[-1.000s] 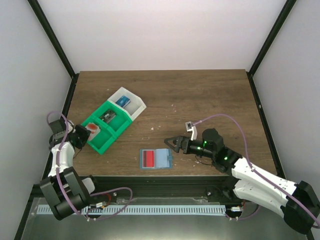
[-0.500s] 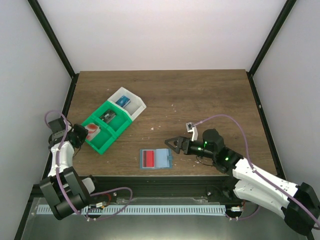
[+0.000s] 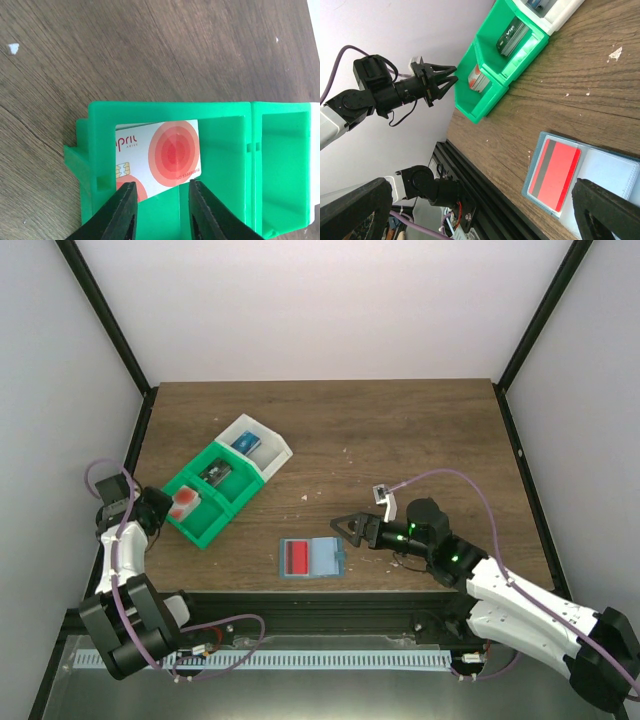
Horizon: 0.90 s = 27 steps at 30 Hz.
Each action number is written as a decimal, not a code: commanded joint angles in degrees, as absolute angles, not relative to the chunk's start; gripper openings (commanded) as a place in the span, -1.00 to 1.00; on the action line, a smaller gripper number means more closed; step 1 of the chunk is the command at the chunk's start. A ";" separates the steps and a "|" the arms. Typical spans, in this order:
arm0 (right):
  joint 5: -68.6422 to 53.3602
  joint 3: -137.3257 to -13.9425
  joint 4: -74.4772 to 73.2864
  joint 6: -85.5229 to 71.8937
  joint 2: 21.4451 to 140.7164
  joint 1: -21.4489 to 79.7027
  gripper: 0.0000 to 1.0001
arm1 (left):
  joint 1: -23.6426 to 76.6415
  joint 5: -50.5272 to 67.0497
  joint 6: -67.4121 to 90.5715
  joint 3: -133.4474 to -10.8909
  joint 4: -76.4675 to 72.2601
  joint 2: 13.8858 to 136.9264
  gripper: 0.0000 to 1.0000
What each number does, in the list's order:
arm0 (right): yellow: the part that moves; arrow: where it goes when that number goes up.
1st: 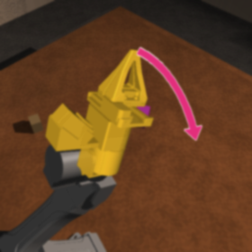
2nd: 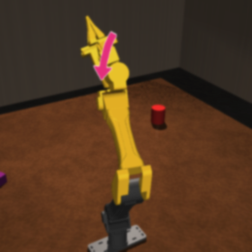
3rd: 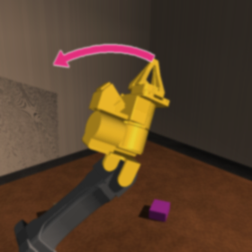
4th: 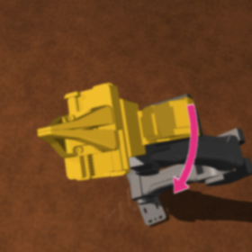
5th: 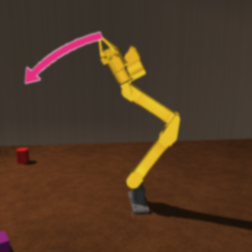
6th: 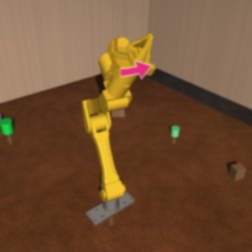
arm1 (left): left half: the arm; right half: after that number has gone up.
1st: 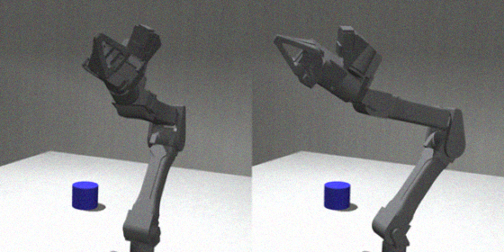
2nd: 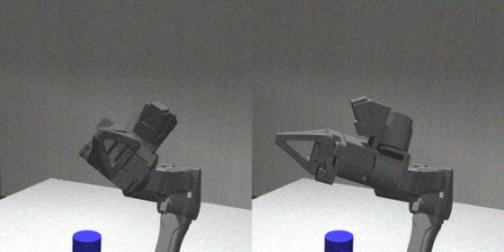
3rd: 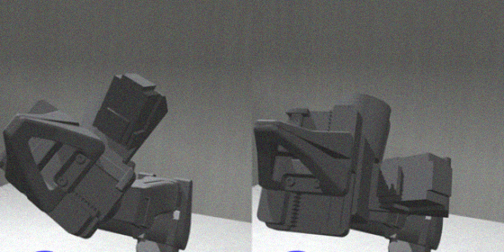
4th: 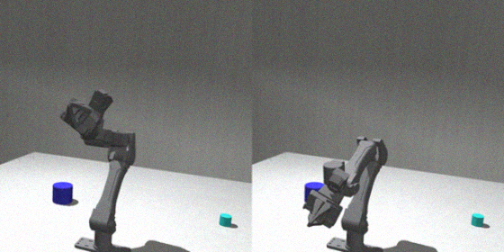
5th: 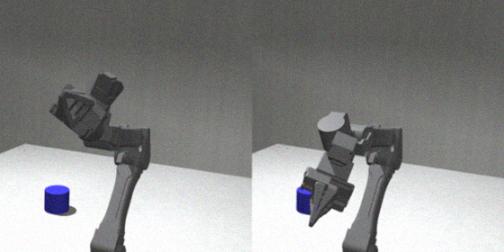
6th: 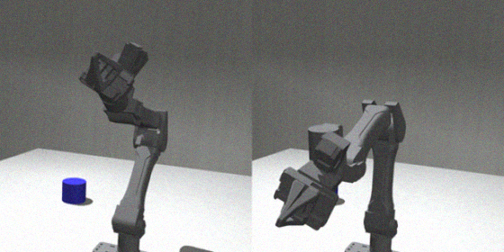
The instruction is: Take the credit cards out of the card holder
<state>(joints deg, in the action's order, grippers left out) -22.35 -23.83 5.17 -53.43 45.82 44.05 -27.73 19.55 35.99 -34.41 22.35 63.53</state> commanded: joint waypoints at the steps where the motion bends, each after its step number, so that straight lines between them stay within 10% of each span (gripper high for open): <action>1: -21.68 -24.05 4.90 -53.54 45.35 43.77 1.00 | -27.95 17.16 36.39 -35.79 22.09 62.55 -0.33; 5: -21.42 -24.01 3.87 -53.62 45.69 43.78 1.00 | -27.96 18.80 35.77 -36.24 22.85 60.93 -0.11; 12: -22.05 -24.33 1.63 -53.21 45.79 43.77 1.00 | -27.96 24.89 32.50 -36.64 22.62 55.83 0.91; 18: -20.13 -25.01 -1.94 -52.40 45.77 43.77 0.99 | -25.64 28.06 31.01 -38.38 24.65 52.47 0.93; 27: -20.31 -25.30 -2.78 -51.47 50.25 43.77 0.91 | -17.96 36.77 29.98 -37.28 24.39 47.58 0.32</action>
